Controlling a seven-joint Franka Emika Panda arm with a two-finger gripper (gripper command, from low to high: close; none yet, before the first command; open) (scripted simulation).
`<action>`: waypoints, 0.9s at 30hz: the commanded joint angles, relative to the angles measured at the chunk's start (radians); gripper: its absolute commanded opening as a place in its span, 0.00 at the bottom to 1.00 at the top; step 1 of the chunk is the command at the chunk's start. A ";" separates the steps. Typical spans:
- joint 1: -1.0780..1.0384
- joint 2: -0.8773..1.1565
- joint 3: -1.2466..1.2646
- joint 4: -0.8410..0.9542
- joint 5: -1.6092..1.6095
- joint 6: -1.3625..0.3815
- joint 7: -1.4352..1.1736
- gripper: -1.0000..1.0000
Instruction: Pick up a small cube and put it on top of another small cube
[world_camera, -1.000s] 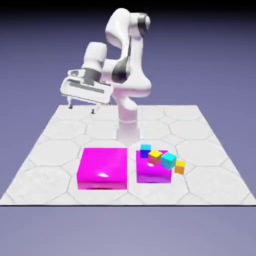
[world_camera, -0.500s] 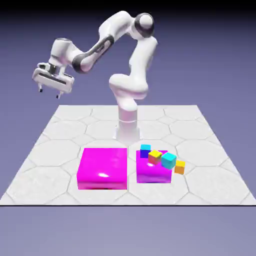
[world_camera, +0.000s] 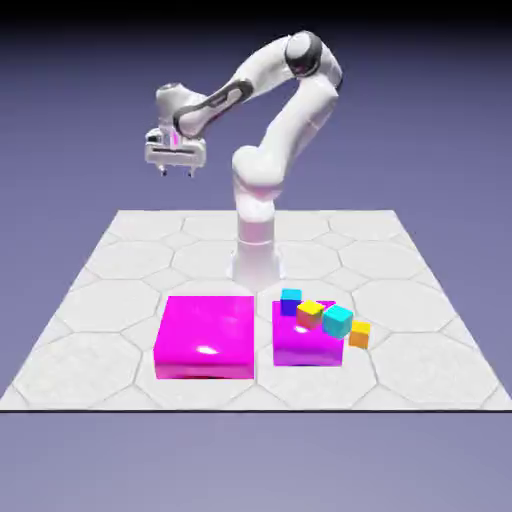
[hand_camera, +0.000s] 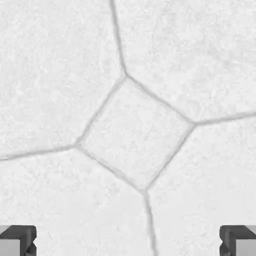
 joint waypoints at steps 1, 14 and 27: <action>-0.036 -0.004 -0.028 0.003 -0.024 -0.024 -0.041 0.50; -0.507 -0.061 -0.397 0.046 -0.332 -0.340 -0.568 0.50; -0.979 -0.118 -0.766 0.089 -0.641 -0.656 -1.096 0.50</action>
